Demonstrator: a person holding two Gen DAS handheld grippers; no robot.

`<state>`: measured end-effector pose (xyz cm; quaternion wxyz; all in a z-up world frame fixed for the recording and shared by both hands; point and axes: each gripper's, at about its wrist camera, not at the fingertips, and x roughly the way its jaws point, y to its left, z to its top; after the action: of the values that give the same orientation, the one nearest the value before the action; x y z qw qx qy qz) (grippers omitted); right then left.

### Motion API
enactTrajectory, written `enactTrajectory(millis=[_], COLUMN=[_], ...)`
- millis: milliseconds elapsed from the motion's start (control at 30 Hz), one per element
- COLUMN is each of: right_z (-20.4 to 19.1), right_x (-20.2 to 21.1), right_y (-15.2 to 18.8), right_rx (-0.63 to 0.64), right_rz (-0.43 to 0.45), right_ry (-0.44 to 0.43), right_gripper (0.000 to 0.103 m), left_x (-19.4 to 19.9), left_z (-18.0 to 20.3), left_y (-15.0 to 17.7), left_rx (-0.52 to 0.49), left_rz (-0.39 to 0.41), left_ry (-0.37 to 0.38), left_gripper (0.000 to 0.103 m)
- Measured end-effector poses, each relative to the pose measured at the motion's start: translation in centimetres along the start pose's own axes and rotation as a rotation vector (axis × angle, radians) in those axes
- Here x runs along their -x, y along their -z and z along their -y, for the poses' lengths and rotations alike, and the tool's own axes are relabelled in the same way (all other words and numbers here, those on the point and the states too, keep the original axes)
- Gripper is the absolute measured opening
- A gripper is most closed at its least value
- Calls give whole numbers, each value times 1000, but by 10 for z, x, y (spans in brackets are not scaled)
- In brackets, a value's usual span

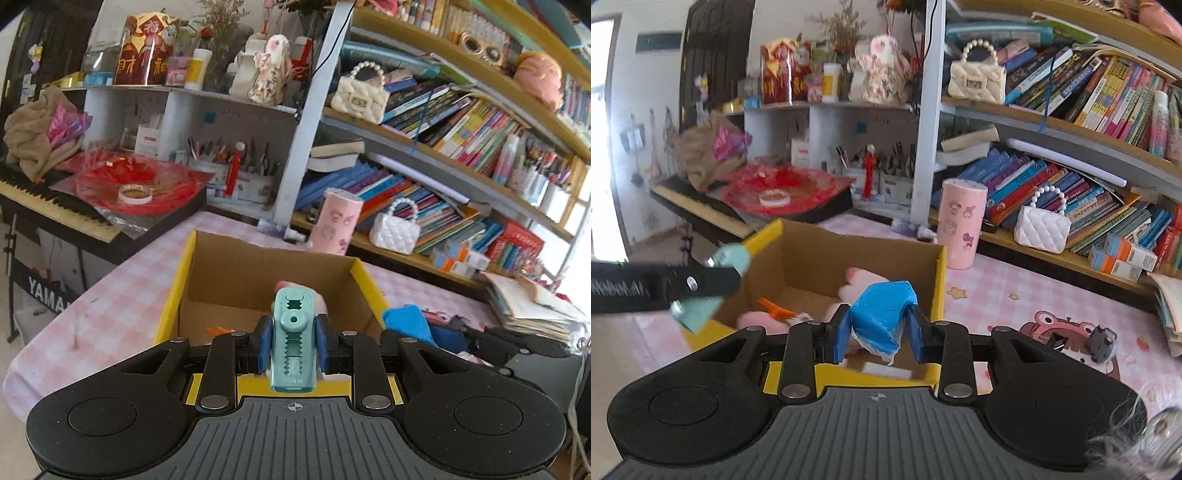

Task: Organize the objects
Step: 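Carry the mint-green clip and blue block over the yellow box and lower them, then open both grippers to drop the clip and blue block into the box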

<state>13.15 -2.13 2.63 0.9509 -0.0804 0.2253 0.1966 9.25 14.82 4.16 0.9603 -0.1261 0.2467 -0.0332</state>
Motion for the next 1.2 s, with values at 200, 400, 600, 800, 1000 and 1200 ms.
enactTrajectory(millis=[200, 400, 600, 800, 1000, 1200], right_z=[7, 3, 4, 7, 9, 13], right_x=[-33, -47, -49, -49, -41, -17], right_y=[2, 7, 6, 5, 5, 1], right_rx=[7, 35, 53, 52, 71, 43], right_rz=[-88, -142, -142, -148, -132, -75], right_ry=[-20, -51, -77, -83, -54, -25], right_gripper=[30, 30, 30, 36, 45, 47], left_x=[-31, -50, -60, -59, -43, -17], left_z=[2, 7, 6, 8, 17, 24], left_y=[2, 13, 14, 15, 14, 10], left_rx=[-1, -20, -2, -9, -69, -78], left_rz=[-50, -111, -144, -136, -80, -21], left_ry=[-31, -44, -45, -57, -81, -67], left_gripper=[23, 23, 23, 30, 58, 70])
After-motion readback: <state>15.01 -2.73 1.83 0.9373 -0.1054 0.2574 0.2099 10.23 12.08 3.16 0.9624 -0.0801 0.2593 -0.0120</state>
